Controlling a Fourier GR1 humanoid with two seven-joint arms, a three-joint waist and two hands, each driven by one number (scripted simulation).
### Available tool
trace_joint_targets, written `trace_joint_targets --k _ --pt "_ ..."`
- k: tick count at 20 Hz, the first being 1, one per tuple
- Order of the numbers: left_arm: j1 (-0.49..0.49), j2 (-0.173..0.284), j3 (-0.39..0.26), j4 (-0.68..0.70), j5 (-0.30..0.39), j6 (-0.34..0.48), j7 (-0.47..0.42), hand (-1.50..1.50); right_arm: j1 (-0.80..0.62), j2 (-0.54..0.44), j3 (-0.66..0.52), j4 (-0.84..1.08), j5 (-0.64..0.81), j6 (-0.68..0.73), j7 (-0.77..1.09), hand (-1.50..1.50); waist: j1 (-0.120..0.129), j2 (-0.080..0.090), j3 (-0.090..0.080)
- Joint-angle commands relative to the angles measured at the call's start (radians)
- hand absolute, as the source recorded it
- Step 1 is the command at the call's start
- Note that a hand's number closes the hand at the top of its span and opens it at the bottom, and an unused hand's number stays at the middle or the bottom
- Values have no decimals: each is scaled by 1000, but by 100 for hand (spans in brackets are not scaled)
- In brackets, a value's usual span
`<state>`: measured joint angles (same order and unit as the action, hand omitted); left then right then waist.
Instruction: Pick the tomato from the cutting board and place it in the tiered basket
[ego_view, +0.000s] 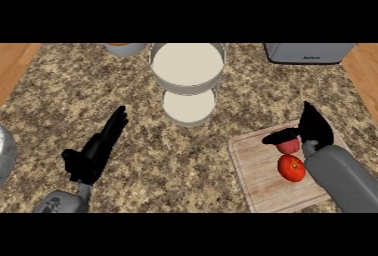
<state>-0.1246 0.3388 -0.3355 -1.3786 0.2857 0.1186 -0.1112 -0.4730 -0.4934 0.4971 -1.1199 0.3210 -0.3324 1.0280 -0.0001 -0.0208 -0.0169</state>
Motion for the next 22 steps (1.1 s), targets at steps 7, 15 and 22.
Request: trace_joint_targets --k 7,15,22 --pt "17 -6 22 10 8 -7 -10 0 -137 -16 35 -170 103 192 457 -150 -30 0 11" --pt "-1 2 38 54 -8 -18 -32 0 -40 67 1 -77 100 224 459 -150 -33 11 12" --pt "1 -10 32 28 -16 -31 -35 0 -8 110 -60 -113 187 245 459 -150 -20 11 13"
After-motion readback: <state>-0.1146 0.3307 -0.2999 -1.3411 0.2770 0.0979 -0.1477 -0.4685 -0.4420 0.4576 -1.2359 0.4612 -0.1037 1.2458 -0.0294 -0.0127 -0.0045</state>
